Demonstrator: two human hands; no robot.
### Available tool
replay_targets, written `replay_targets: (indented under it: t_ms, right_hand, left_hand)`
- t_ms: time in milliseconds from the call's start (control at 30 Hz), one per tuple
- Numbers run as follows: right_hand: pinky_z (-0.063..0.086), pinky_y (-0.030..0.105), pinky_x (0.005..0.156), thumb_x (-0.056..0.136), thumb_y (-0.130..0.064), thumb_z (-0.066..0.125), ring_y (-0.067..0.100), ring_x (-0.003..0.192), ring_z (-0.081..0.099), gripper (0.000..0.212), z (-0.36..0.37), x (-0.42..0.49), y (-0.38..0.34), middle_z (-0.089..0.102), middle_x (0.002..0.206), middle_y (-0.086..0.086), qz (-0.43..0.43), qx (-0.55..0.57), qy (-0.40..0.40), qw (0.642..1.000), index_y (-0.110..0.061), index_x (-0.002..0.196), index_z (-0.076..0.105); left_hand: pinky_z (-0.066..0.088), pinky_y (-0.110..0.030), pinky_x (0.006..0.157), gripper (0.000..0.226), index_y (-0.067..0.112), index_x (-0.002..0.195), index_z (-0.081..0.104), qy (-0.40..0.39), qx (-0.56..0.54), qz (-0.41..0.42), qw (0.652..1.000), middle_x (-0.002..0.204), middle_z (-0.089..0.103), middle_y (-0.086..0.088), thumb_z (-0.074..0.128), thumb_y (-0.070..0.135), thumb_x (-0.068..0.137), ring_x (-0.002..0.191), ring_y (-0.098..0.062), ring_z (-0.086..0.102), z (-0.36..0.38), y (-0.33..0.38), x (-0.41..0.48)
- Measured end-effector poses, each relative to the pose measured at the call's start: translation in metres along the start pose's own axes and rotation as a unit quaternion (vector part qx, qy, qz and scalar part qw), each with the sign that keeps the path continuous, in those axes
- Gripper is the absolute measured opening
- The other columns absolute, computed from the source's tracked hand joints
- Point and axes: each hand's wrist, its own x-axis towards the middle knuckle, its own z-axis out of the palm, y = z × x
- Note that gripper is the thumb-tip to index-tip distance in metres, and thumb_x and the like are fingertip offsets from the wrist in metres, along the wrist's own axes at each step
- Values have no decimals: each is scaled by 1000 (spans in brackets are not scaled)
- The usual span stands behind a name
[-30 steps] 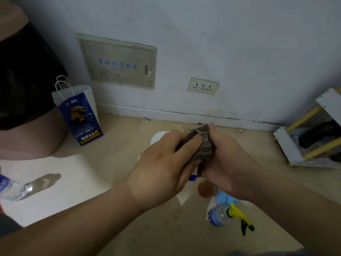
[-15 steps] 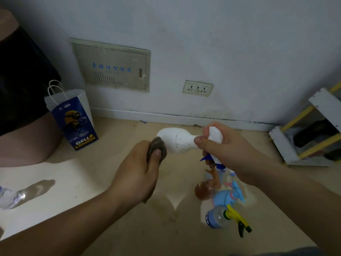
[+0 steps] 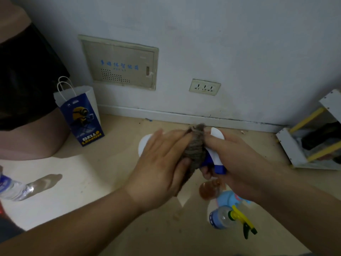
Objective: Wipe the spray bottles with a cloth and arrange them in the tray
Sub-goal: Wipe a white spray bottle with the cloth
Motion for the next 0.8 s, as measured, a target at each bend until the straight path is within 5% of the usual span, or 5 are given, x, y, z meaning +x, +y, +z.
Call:
replay_targets:
  t_ms: [133, 333, 600, 667, 800]
  right_hand:
    - [47, 33, 48, 103, -29, 55, 23, 51, 54, 26, 5, -1, -5, 60, 70, 10, -12, 6, 49, 999, -5, 106, 62]
    - [48, 33, 49, 102, -30, 59, 23, 52, 54, 23, -2, -4, -7, 59, 69, 10, 2, -4, 67, 998, -9, 110, 64]
    - [48, 29, 50, 101, -32, 58, 21, 54, 57, 24, 5, -4, 0, 64, 73, 8, 4, -25, 29, 999, -11, 109, 65]
    - [49, 30, 52, 101, -32, 59, 21, 55, 58, 23, 3, -4, -1, 64, 71, 8, -9, -44, 32, 998, -12, 110, 65]
    - [48, 34, 52, 100, -32, 60, 26, 57, 55, 24, -5, -3, -1, 60, 71, 10, -22, -64, 40, 997, -11, 107, 68]
  left_hand:
    - [35, -47, 115, 38, 18, 131, 59, 40, 59, -41, 997, 127, 63, -2, 34, 35, 107, 124, -19, 54, -8, -21, 15]
    - [45, -36, 79, 27, 19, 110, 58, 54, -54, -304, 949, 103, 60, -2, 36, 34, 110, 95, -24, 59, -13, -58, 24]
    - [47, -32, 92, 28, 26, 126, 55, 21, -31, -31, 999, 113, 60, 11, 34, 32, 108, 100, -11, 57, -11, -9, 15]
    - [49, -31, 86, 32, 23, 121, 57, 25, -25, -152, 988, 109, 63, 5, 29, 36, 109, 97, -15, 61, -12, -29, 22]
    - [55, -46, 96, 37, 17, 119, 60, 13, -224, -440, 870, 112, 68, -9, 31, 40, 111, 102, -28, 65, -6, -55, 23]
